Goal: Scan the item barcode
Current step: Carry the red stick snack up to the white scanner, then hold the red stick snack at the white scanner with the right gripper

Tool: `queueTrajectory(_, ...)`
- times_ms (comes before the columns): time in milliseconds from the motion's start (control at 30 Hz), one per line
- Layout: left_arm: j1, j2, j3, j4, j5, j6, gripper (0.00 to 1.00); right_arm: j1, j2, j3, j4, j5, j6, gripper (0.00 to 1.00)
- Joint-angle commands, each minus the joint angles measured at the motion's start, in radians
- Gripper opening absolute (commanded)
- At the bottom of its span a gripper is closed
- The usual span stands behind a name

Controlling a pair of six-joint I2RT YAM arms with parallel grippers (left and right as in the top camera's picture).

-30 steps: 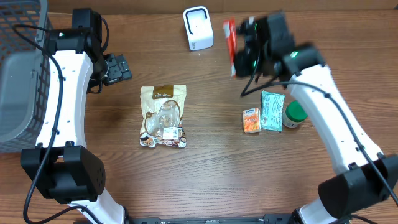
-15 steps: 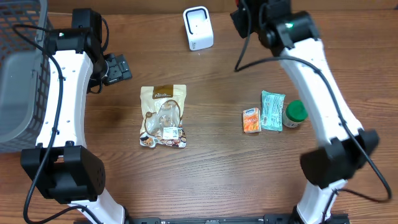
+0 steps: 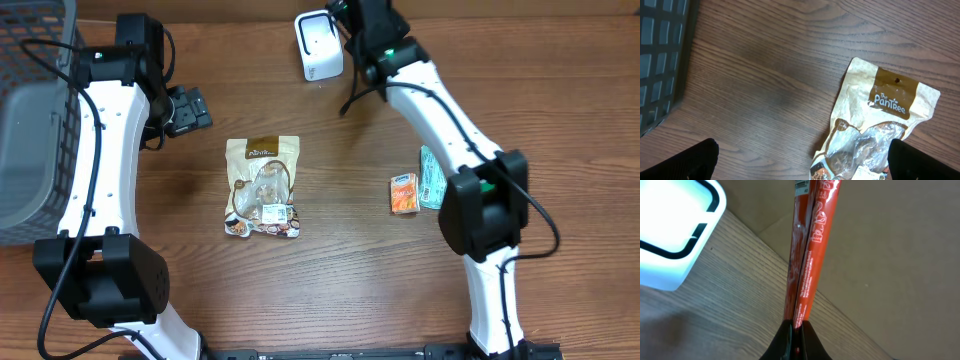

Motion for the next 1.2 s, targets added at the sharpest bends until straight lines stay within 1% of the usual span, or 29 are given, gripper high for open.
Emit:
queueTrajectory(0, 0.003, 0.000, 0.010, 0.002, -0.009, 0.001, 1.00, 0.032, 0.059, -0.002, 0.050, 0.156, -0.023, 0.04)
queueTrajectory(67, 0.003, 0.000, 0.010, 0.002, -0.009, 0.001, 1.00, 0.044, 0.081, -0.002, 0.075, 0.207, -0.024, 0.04)
queueTrajectory(367, 0.003, 0.000, 0.010, 0.002, -0.009, 0.001, 1.00, 0.100, 0.106, -0.003, 0.066, 0.232, -0.023, 0.04)
queueTrajectory(500, 0.003, 0.000, 0.010, 0.002, -0.009, 0.001, 1.00, 0.107, 0.113, -0.003, 0.062, 0.243, -0.024, 0.04)
queueTrajectory(700, 0.003, 0.000, 0.010, 0.002, -0.009, 0.001, 1.00, 0.109, 0.162, -0.003, 0.037, 0.277, -0.092, 0.04)
queueTrajectory(1167, 0.003, 0.000, 0.010, 0.002, -0.009, 0.001, 1.00, 0.130, 0.187, -0.003, 0.037, 0.277, -0.102, 0.04)
